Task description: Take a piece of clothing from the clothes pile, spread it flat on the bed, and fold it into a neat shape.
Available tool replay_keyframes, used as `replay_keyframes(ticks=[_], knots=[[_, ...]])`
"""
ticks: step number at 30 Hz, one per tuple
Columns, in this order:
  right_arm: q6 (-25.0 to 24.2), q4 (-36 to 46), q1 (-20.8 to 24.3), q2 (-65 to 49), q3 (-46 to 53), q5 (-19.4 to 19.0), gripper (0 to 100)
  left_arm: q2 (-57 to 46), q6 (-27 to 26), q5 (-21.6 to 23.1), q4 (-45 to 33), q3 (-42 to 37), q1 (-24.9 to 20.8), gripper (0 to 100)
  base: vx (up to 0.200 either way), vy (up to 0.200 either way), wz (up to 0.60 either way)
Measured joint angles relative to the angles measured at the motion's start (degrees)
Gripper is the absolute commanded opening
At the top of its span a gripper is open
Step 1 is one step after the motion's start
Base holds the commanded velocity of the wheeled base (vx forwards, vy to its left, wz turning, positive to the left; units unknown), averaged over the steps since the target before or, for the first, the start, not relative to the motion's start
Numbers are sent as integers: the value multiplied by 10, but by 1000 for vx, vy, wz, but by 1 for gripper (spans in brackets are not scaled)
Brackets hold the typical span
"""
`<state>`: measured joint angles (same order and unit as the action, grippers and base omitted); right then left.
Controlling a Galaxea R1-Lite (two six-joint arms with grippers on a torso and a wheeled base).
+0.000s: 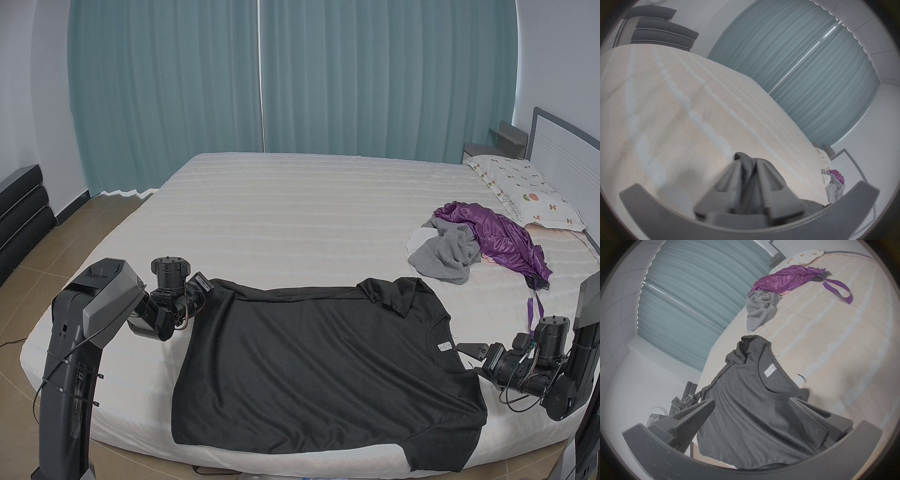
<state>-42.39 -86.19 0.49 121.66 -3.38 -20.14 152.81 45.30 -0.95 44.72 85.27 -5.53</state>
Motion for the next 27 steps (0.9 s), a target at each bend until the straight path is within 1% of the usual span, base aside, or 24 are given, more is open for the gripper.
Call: replay_keyframes(ticks=[3, 8, 11, 20, 27], knots=[[-5, -2, 9, 5, -23, 16, 100, 0, 11, -8, 9, 1, 0, 0, 0, 0, 0], [-6, 7, 27, 24, -99, 60, 100, 0, 28, -22, 23, 3, 1, 0, 0, 0, 0], [-5, 39, 43, 37, -156, 84, 100, 0, 34, -29, 30, 5, 4, 0, 0, 0, 0], [-8, 238, 102, 85, -385, 124, 100, 0, 47, -48, 60, 9, 15, 0, 0, 0, 0], [-9, 369, 128, 146, -555, 146, 100, 2, 51, -53, 74, 10, 24, 0, 0, 0, 0]])
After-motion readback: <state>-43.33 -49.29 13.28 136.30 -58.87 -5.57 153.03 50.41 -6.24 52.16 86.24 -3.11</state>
